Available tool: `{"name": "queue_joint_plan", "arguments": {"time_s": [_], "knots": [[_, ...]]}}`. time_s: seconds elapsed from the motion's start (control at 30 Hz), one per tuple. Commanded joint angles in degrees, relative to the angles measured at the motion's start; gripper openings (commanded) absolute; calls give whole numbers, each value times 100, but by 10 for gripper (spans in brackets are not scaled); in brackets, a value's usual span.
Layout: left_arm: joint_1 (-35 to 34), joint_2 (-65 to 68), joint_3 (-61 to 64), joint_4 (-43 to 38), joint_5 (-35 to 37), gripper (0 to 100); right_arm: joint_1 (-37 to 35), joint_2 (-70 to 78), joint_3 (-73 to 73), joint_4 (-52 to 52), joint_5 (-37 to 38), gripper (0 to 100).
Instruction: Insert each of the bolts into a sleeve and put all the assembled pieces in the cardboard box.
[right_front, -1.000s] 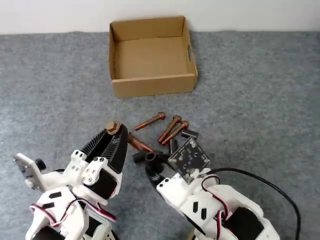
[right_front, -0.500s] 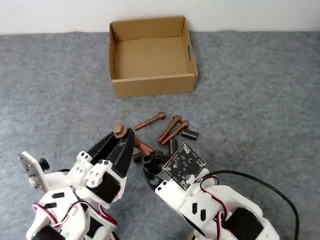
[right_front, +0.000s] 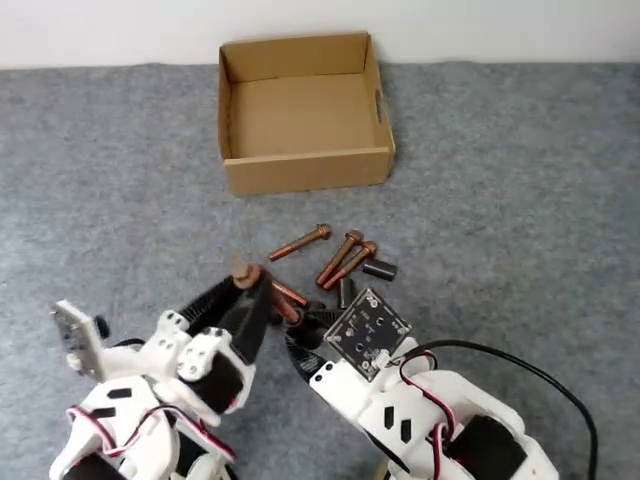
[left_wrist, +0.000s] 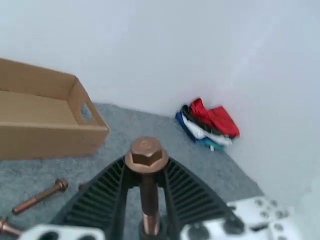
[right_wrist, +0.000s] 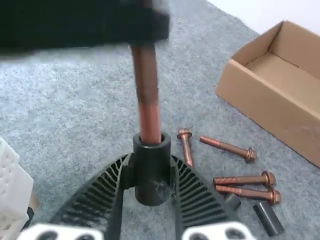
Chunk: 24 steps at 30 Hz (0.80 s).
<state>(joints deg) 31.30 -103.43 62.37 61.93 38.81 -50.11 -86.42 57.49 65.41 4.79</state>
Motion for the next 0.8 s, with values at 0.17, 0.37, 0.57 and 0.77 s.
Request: {"name": "queue_joint_plan", "arguments": {"time_s": [0.17,0.37,0.57,0.77], "knots": [[466,-26,66,642,-1363,13,-13,-13,-79,-330,62,8],[-70,-18,127,1046,-2022,230,-13,-13,-79,-330,70,8],[-510,-18,-31,1415,-2084,264,-4,-13,-62,-330,62,8],[-519,-9,-593,1662,-1749,263,453,-4,193,-365,18,8]]}}
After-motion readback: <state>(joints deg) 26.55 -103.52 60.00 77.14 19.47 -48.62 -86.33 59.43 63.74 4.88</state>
